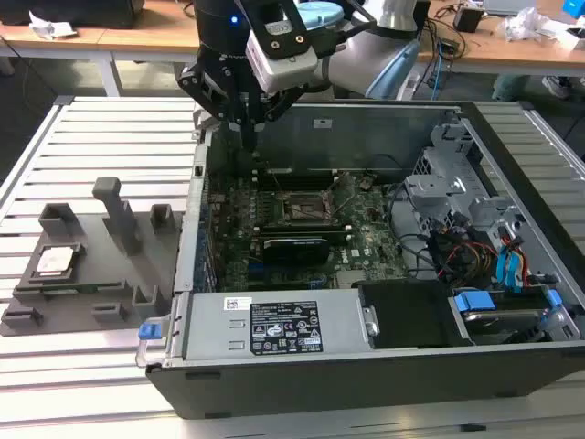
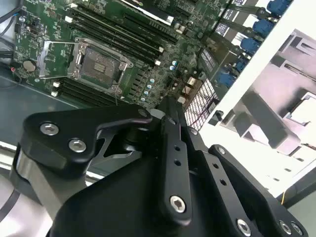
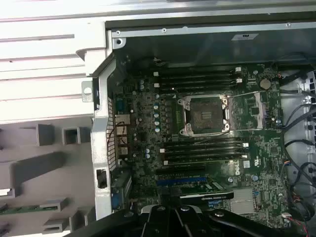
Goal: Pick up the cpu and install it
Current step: 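Reach for the cpu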
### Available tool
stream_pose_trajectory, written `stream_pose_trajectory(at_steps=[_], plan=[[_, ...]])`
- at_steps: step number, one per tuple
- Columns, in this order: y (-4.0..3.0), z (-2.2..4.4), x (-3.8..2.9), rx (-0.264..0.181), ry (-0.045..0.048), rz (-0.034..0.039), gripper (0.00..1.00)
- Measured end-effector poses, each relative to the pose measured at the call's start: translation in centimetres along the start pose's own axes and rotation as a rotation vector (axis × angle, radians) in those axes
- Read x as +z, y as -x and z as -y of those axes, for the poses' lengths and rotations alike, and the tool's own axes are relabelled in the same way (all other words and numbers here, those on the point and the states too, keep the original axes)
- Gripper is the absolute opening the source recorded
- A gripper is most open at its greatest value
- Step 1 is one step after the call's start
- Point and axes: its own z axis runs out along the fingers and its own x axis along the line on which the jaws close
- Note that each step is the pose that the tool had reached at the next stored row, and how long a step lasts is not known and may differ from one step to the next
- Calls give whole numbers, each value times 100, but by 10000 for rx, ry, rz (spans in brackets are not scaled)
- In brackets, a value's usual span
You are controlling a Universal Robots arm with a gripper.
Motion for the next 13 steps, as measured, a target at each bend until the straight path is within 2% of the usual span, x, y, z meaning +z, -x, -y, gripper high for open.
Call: stream_pose_trajectory(at_steps=[2, 4, 13], plan=[[-12, 1, 0, 2, 0, 0, 11], [-87, 6, -2, 0, 0, 0, 11], [-216, 16, -5, 1, -4, 1, 11]])
